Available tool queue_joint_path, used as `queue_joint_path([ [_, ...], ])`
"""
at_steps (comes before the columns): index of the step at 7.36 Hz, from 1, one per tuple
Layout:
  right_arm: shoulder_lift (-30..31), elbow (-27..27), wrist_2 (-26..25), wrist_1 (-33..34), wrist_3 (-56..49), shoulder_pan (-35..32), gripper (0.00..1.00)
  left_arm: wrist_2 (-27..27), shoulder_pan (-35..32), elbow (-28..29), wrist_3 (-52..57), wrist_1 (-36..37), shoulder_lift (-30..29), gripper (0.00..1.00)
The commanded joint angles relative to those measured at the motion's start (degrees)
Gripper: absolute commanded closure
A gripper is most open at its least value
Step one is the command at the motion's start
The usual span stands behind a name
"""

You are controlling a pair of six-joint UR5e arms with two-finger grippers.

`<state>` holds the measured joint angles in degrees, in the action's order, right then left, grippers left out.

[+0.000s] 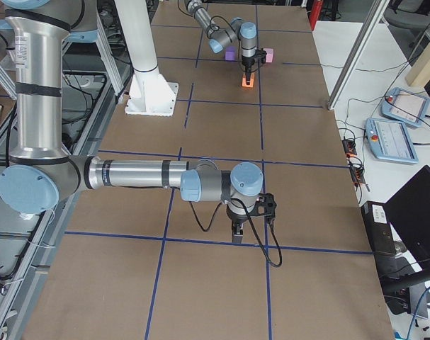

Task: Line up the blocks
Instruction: 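Lower the left gripper and close it on the orange cube, then carry the orange cube with the left gripper toward the pink cube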

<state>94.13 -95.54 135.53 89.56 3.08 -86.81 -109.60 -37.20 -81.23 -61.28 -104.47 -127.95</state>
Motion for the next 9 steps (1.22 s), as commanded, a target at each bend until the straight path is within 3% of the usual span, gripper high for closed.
queue_joint_path([
  [1, 0.0, 0.0, 0.0, 0.0, 0.0, 0.0, 0.0, -0.1, 0.0, -0.3, 0.0, 0.0, -0.1, 1.0],
  [2, 0.0, 0.0, 0.0, 0.0, 0.0, 0.0, 0.0, -0.4, -0.7, -3.0, -0.1, 1.0, -0.1, 1.0],
  [6, 0.0, 0.0, 0.0, 0.0, 0.0, 0.0, 0.0, -2.3, -5.0, -20.4, 0.0, 23.6, 0.9, 1.0],
  [8, 0.0, 0.0, 0.0, 0.0, 0.0, 0.1, 0.0, -5.2, -11.8, -26.2, 10.7, 24.0, 8.4, 1.0],
  [9, 0.0, 0.0, 0.0, 0.0, 0.0, 0.0, 0.0, -10.8, -14.4, -26.0, 16.6, 21.4, 13.6, 1.0],
])
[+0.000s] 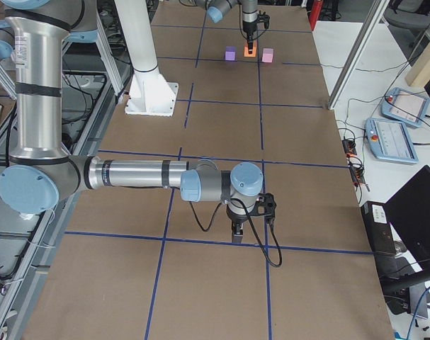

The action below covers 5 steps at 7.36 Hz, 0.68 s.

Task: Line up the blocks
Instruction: 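Carry the orange cube with the left gripper toward the pink cube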

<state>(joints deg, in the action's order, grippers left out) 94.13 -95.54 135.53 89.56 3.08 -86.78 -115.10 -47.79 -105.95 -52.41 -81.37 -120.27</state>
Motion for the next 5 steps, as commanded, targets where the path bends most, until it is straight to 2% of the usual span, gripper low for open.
queue_joint_path([
  [1, 0.0, 0.0, 0.0, 0.0, 0.0, 0.0, 0.0, -6.6, -3.9, 1.1, 7.9, -9.7, 10.2, 1.0],
  [2, 0.0, 0.0, 0.0, 0.0, 0.0, -0.1, 0.0, -6.8, -3.9, 6.6, 6.5, -17.3, 11.1, 1.0],
  [3, 0.0, 0.0, 0.0, 0.0, 0.0, 0.0, 0.0, -6.8, -3.8, 10.3, 5.9, -20.6, 11.1, 1.0],
  [5, 0.0, 0.0, 0.0, 0.0, 0.0, 0.0, 0.0, -6.7, -3.7, 14.1, 6.0, -22.9, 11.2, 1.0],
])
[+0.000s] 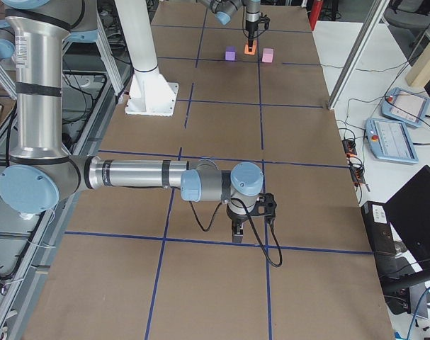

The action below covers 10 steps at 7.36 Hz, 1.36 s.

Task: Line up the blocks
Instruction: 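Carry the orange cube with the left gripper toward the pink cube, then lower the orange cube between the pink and purple cubes, open left gripper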

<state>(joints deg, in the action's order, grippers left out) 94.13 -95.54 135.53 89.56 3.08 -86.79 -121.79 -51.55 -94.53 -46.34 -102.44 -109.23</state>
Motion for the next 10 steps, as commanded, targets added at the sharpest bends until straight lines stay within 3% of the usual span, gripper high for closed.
queue_joint_path([
  [1, 0.0, 0.0, 0.0, 0.0, 0.0, 0.0, 0.0, 0.0, 0.1, 4.8, -0.2, -3.2, 0.1, 1.0],
  [9, 0.0, 0.0, 0.0, 0.0, 0.0, 0.0, 0.0, -0.1, 0.1, 7.7, -1.4, -4.3, 0.3, 1.0],
  [10, 0.0, 0.0, 0.0, 0.0, 0.0, 0.0, 0.0, -0.2, -0.1, 7.8, -1.3, -4.1, 0.2, 0.78],
])
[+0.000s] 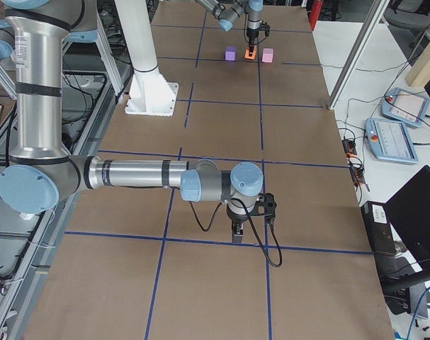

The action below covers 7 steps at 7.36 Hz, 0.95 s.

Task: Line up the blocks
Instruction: 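Lower the orange cube between the pink and purple cubes, open left gripper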

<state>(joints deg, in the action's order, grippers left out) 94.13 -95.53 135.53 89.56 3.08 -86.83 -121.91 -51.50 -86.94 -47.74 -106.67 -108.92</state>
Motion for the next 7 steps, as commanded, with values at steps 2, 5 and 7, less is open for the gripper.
queue_joint_path([
  [2, 0.0, 0.0, 0.0, 0.0, 0.0, 0.1, 0.0, -0.3, -0.3, 0.1, 0.5, 0.2, -0.1, 0.0],
  [5, 0.0, 0.0, 0.0, 0.0, 0.0, 0.0, 0.0, -3.4, -0.4, -0.2, 0.6, 0.1, -0.1, 0.0],
  [7, 0.0, 0.0, 0.0, 0.0, 0.0, 0.1, 0.0, -3.2, -2.5, -2.3, 0.8, 0.8, -0.2, 0.0],
])
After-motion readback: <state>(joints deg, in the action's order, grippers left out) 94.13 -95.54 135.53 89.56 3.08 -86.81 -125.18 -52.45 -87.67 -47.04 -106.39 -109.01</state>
